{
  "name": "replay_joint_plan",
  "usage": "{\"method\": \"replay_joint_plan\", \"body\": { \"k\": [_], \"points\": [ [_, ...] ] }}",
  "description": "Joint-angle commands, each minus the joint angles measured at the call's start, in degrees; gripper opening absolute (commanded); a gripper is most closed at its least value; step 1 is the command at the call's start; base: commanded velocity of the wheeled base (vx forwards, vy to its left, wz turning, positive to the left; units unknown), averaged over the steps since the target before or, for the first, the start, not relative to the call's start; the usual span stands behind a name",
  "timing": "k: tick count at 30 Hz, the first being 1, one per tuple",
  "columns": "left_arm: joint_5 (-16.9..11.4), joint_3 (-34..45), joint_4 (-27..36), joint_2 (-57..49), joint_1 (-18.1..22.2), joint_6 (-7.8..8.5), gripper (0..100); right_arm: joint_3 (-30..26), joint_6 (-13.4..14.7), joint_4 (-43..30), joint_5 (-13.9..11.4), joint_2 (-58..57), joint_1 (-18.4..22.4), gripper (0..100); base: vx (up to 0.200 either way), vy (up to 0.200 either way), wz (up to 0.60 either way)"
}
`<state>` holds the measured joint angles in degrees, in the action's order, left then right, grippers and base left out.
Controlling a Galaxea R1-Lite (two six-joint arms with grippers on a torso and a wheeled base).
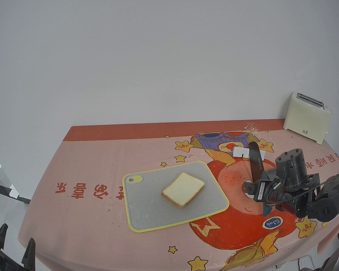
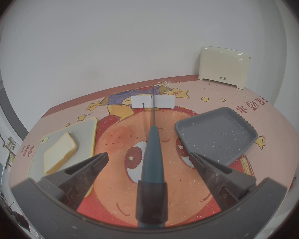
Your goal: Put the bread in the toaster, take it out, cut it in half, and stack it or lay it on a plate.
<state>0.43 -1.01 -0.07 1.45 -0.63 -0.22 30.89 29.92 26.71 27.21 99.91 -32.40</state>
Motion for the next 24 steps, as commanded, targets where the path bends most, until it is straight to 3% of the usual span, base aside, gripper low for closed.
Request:
{"method": "replay_joint_plan", "body": {
  "k": [1, 17, 18, 24],
  "points": [
    [0.01, 1.01, -0.01, 0.04, 0.02, -0.04, 100, -0.48, 0.14, -0.17, 0.04, -0.51, -0.03, 100, 0.0, 0.0, 0.0],
    [0.01, 1.01, -0.01, 0.04, 0.02, -0.04, 100, -1.27, 0.58, -0.08, 0.12, -0.86, -1.0, 100, 0.0, 0.0, 0.0],
    [0.01, 1.01, 0.07, 0.04, 0.02, -0.04, 100, -1.27, 0.67, -0.08, 0.12, -0.86, -1.0, 0, 0.0, 0.0, 0.0],
    [0.01, 1.01, -0.01, 0.04, 0.02, -0.04, 100, -1.18, 1.2, -0.43, 0.12, -0.77, -1.26, 0, 0.0, 0.0, 0.0]
  ]
}}
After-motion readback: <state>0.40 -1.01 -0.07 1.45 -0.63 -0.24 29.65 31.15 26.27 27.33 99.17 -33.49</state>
